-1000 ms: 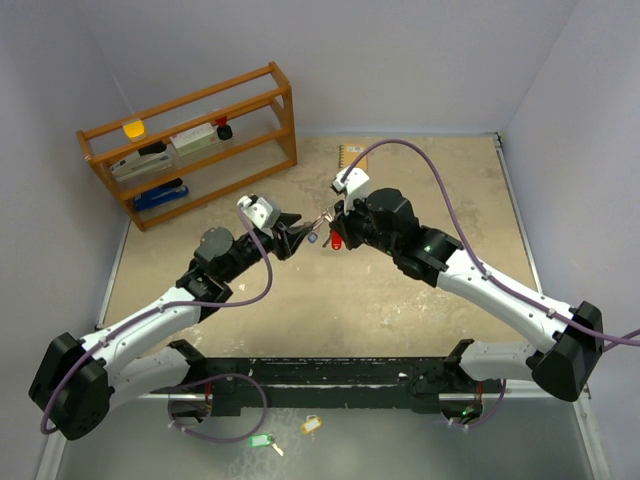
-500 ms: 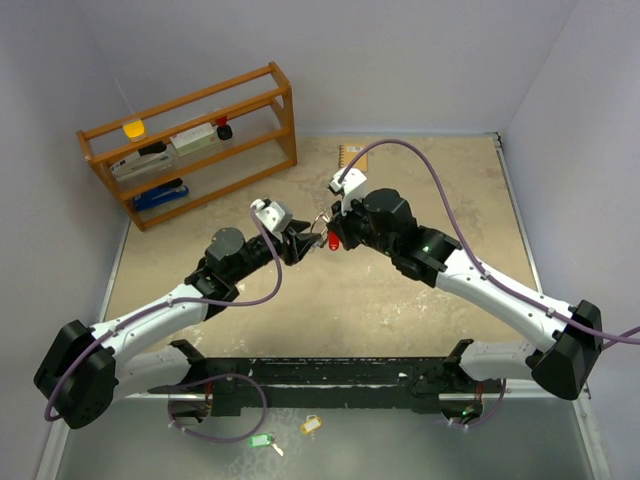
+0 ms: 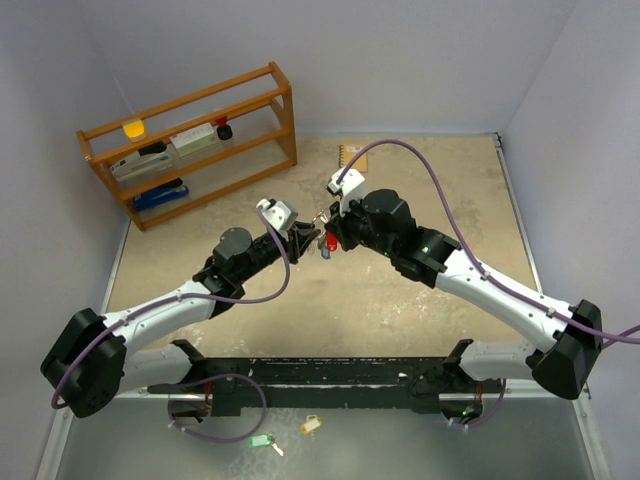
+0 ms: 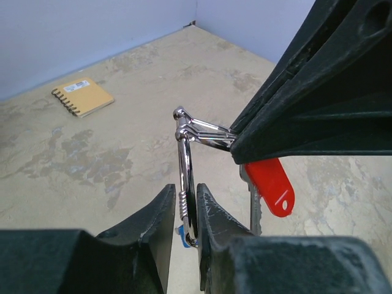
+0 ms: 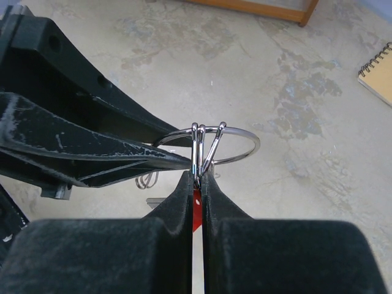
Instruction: Remove the keys from the keyring
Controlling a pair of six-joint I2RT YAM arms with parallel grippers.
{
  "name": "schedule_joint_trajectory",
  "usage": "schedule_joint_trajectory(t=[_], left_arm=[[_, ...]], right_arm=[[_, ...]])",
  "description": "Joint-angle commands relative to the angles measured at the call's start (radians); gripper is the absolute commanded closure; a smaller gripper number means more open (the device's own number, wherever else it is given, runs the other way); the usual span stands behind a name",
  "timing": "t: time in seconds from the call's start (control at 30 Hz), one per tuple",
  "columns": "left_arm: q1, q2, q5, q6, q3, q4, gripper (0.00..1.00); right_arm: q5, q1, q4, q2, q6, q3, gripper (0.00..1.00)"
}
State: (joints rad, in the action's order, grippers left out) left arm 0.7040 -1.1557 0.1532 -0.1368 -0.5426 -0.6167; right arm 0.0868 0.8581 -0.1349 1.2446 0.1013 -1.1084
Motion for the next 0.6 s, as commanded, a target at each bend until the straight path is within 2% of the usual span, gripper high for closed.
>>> schedule_joint_trajectory(t=[0.0,0.07,0.13,0.3,0.43,0.5,0.57], left_arm=[[0.009,-0.019,-0.044,0.011,-0.002,-0.093,0.84],[0.008,-0.027,-0.047,0.01,-0.003,-0.111,0.89],[0.011,-0.027,-0.061,0.004,-0.001,-0.127,1.0],[0.01,0.021,-0.164,-0.006,-0.014,-0.09,1.0],[0.011,0.093,-0.215,0.065,-0.071,0.091,1.0],[0.012,0.131,-0.227,0.126,-0.112,0.205,1.0],[0.014,0.173,-0.255,0.183,-0.153,0.299,1.0]], right_arm=[[-0.007,0.01,0.052,-0.008,-0.008,-0.058,1.0],[-0.007,0.012,0.052,-0.008,-0.006,-0.059,1.0],[-0.005,0.013,0.051,-0.007,-0.008,-0.058,1.0],[0.013,0.016,0.048,-0.01,-0.02,-0.051,1.0],[0.048,0.017,0.055,-0.012,-0.041,-0.04,0.99],[0.067,0.017,0.069,-0.014,-0.051,-0.032,0.84],[0.092,0.016,0.086,-0.016,-0.058,-0.025,0.75]])
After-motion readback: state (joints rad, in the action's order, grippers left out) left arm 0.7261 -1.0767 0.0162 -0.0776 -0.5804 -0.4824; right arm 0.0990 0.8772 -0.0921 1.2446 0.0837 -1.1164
